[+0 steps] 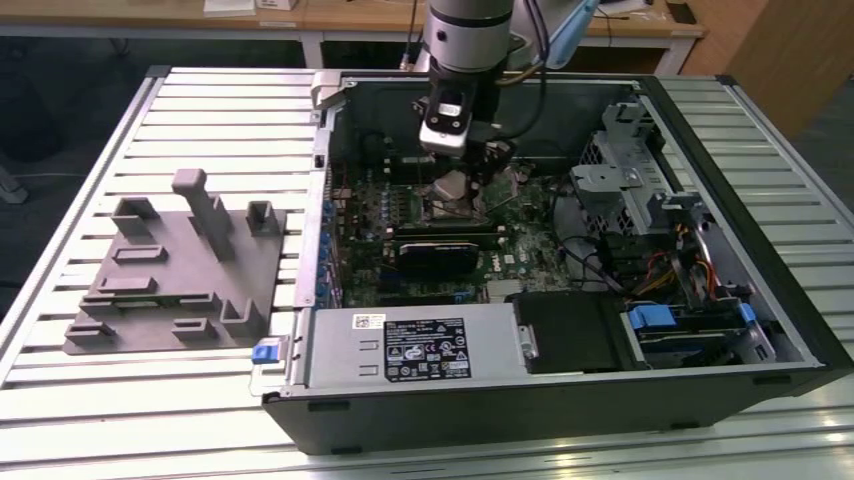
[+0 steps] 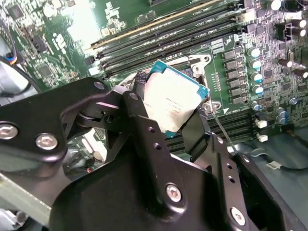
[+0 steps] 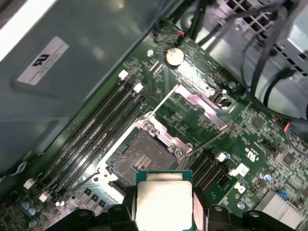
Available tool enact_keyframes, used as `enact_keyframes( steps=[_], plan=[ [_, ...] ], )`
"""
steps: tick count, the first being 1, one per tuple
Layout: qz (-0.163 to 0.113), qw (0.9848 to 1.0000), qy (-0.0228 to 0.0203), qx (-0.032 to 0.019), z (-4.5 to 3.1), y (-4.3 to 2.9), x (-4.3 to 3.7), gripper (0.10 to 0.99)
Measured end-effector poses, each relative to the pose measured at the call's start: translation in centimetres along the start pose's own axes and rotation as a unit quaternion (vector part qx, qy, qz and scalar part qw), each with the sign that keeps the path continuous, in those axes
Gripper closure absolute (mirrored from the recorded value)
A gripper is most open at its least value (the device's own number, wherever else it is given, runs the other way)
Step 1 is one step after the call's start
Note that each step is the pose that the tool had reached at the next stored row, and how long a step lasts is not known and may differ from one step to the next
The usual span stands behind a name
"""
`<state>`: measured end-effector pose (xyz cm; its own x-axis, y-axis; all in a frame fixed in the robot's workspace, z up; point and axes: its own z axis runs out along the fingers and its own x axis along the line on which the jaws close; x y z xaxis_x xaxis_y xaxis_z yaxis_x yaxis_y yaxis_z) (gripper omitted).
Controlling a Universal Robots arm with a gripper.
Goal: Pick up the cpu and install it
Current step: 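Place the cpu into insertion slot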
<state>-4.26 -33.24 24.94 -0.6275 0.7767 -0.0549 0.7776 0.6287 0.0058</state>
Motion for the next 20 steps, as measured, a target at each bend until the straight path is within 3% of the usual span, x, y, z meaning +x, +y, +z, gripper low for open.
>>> enact_keyframes(
  steps=[10,20],
  plan=[
    [0.057,0.9984,-0.0049,0.0068,0.0,0.0,0.0,0.541],
    [0.111,0.9937,-0.0092,0.013,0.0,0.0,0.0,0.541]
  ],
)
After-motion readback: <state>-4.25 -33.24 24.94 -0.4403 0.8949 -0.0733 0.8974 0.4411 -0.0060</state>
